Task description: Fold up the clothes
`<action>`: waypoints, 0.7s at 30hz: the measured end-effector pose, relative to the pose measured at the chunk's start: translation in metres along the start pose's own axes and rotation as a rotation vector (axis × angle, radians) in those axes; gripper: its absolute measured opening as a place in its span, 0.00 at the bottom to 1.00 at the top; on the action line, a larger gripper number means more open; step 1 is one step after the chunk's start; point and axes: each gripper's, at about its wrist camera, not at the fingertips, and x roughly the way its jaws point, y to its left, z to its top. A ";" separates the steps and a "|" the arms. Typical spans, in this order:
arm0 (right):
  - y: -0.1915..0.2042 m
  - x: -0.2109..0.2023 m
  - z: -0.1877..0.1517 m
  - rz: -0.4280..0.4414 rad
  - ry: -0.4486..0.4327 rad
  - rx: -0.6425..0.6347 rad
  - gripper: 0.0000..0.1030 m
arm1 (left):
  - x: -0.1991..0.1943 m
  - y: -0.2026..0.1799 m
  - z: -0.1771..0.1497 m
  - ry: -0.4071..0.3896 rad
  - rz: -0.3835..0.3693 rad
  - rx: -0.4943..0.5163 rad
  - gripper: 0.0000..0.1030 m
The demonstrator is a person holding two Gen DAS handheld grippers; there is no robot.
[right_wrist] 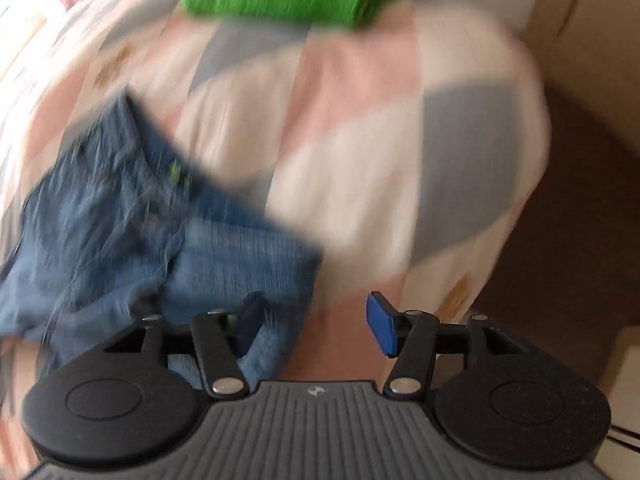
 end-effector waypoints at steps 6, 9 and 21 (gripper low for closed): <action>0.038 -0.031 0.011 0.263 -0.062 0.171 0.54 | -0.017 -0.098 0.026 0.015 -0.248 0.064 0.21; 0.095 -0.025 -0.010 0.505 0.030 0.169 0.53 | 0.000 -0.174 0.037 0.066 -0.357 0.165 0.21; 0.307 0.084 -0.156 0.703 0.310 0.260 0.41 | 0.104 -0.367 0.072 0.164 -0.496 0.291 0.50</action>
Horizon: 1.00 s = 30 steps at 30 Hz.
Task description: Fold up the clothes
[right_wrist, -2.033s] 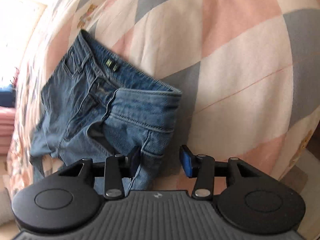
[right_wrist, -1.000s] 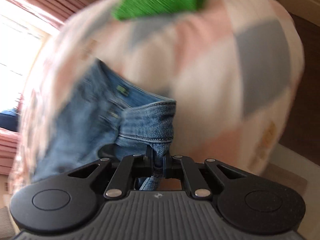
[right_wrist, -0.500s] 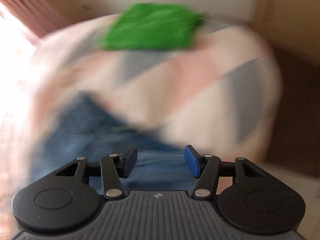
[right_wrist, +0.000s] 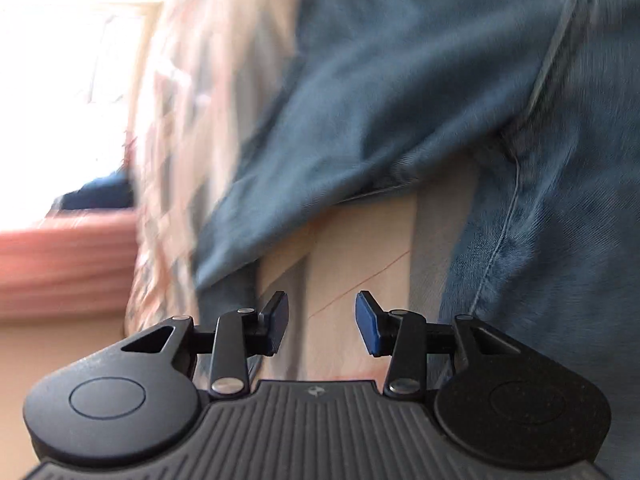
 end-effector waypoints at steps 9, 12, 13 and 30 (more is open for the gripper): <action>-0.025 0.007 0.008 -0.007 -0.267 0.179 0.41 | 0.071 0.014 0.047 0.015 -0.009 -0.077 0.59; -0.025 0.005 0.006 0.016 -0.283 0.230 0.41 | 0.075 0.009 0.051 0.019 -0.016 -0.079 0.68; -0.025 0.003 0.005 0.021 -0.288 0.237 0.41 | 0.073 0.008 0.050 0.016 -0.028 -0.076 0.68; -0.007 -0.029 0.002 -0.024 -0.225 0.235 0.05 | -0.005 -0.003 0.081 -0.142 -0.203 0.079 0.03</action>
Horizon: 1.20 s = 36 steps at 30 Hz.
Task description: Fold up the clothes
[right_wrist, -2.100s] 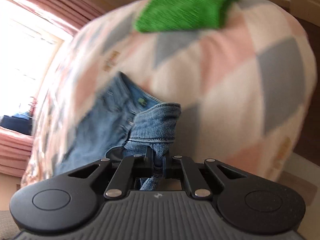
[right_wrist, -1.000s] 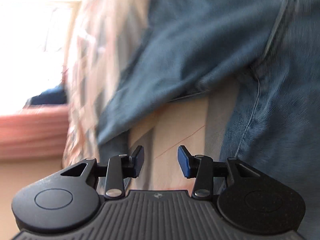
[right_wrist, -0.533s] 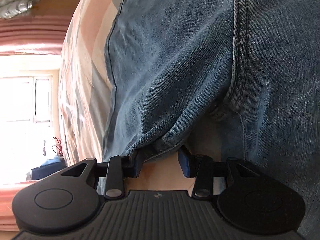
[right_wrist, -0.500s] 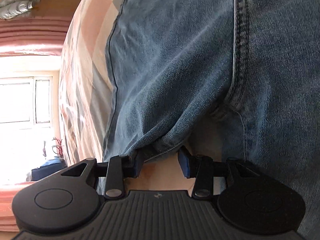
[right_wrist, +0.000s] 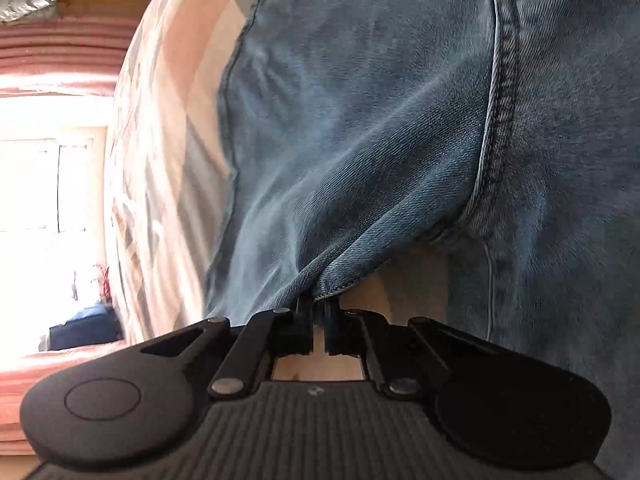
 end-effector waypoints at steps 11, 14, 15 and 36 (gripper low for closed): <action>-0.014 -0.002 -0.039 -0.268 0.394 -0.281 0.40 | 0.013 0.056 0.007 0.144 0.429 0.246 0.17; 0.000 -0.013 -0.050 -0.223 0.410 -0.405 0.39 | -0.001 0.054 -0.021 0.111 0.415 0.223 0.13; 0.004 -0.018 -0.051 -0.206 0.410 -0.449 0.39 | -0.007 0.046 -0.030 0.100 0.397 0.230 0.13; -0.065 -0.158 0.025 -0.634 0.161 -1.271 0.35 | -0.120 -0.032 -0.354 0.477 0.245 0.454 0.32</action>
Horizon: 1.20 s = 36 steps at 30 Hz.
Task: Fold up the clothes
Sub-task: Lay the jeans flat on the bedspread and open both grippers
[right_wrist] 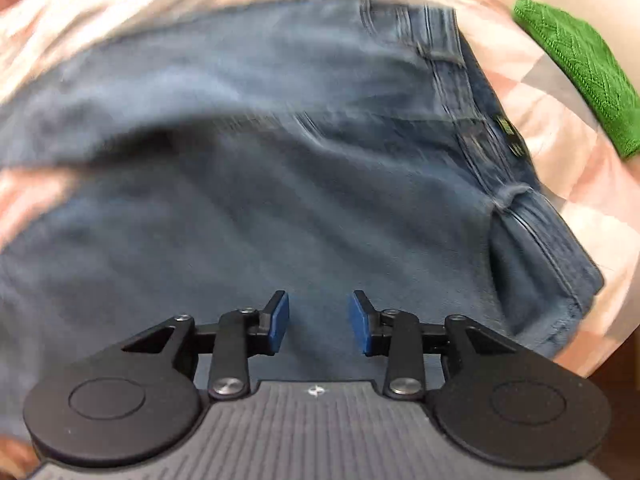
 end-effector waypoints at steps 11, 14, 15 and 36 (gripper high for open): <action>-0.115 -0.034 0.012 0.059 -0.159 0.020 0.34 | -0.036 -0.056 -0.077 -0.131 0.097 -0.161 0.31; -0.161 -0.025 0.034 0.139 -0.200 0.077 0.35 | -0.049 -0.076 -0.085 -0.159 0.091 -0.188 0.32; -0.171 -0.024 0.044 0.189 -0.225 0.089 0.35 | -0.053 -0.082 -0.087 -0.168 0.089 -0.195 0.32; -0.189 0.012 0.115 0.230 -0.408 -0.008 0.00 | -0.080 -0.117 -0.051 -0.269 0.081 -0.212 0.33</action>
